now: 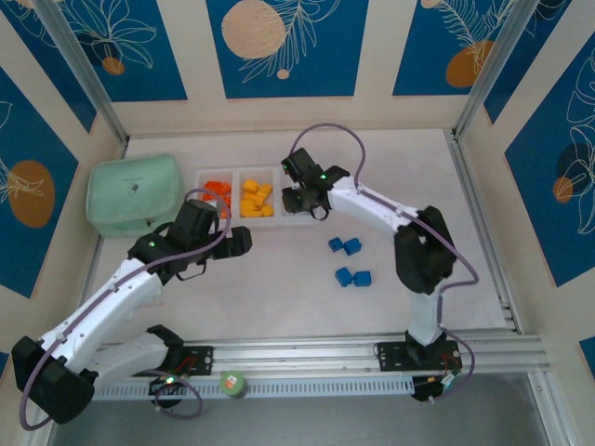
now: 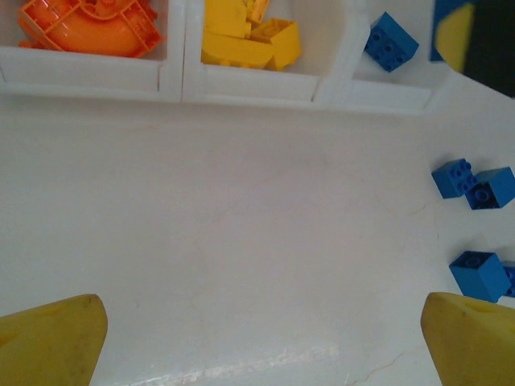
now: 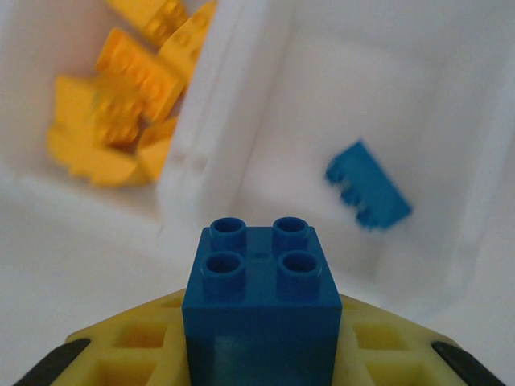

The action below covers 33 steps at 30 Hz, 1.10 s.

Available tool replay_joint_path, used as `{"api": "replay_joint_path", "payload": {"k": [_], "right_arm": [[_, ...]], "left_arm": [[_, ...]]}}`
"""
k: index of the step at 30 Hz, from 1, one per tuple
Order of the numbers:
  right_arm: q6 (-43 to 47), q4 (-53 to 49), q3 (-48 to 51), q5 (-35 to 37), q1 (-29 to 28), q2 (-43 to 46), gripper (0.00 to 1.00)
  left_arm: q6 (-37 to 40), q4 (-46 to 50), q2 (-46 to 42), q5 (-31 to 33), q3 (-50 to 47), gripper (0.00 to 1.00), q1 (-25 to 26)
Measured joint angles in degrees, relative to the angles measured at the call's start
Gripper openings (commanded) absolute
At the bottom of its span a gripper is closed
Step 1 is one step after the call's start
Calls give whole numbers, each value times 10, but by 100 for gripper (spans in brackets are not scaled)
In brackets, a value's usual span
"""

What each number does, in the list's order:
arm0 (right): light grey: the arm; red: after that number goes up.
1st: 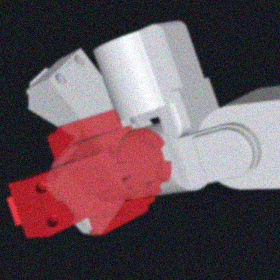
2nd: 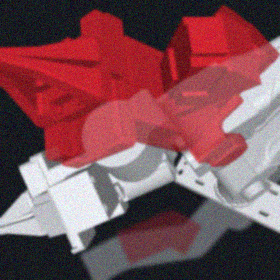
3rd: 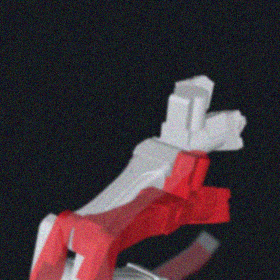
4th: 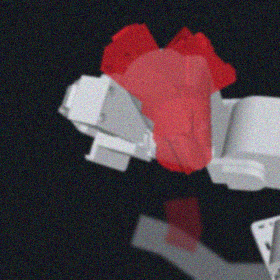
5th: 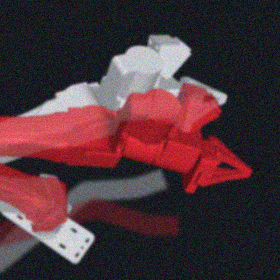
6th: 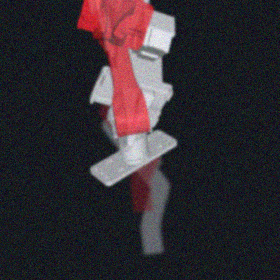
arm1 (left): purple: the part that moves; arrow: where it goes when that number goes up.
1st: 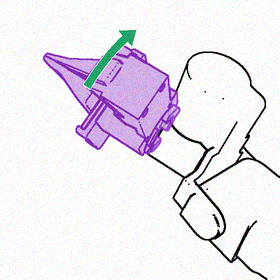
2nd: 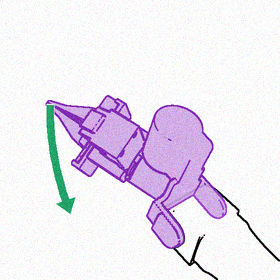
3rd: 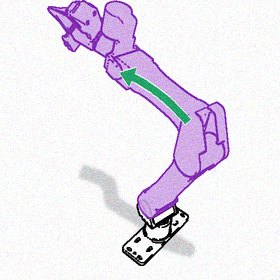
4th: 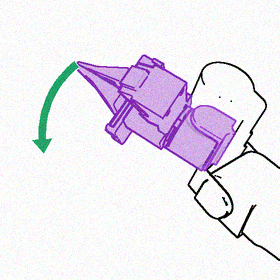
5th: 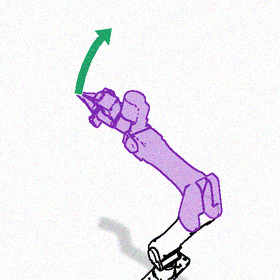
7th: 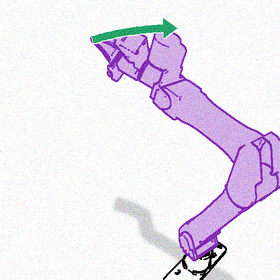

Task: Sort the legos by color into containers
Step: Place the lego in the container, then pick up the lego from the bottom-center of the table.

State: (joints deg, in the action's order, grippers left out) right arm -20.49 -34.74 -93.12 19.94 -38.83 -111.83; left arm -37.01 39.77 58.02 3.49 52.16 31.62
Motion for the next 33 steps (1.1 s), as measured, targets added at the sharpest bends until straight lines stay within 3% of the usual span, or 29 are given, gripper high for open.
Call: {"api": "replay_joint_path", "payload": {"k": [2,7,13,24,33], "right_arm": [[4,5,-42,0,14,-47,28],[16,6,-110,0,34,-121,48],[22,1,-107,2,33,-105,58],[-13,-18,134,2,24,168,66],[-68,-65,324,-10,5,227,69]], "left_arm": [[0,-3,9,0,5,99,-4],[6,-8,18,0,11,99,-5],[15,-8,17,-2,24,99,-5],[12,-36,-9,-39,-2,99,13],[-38,-84,-3,-34,-64,99,123]]}}
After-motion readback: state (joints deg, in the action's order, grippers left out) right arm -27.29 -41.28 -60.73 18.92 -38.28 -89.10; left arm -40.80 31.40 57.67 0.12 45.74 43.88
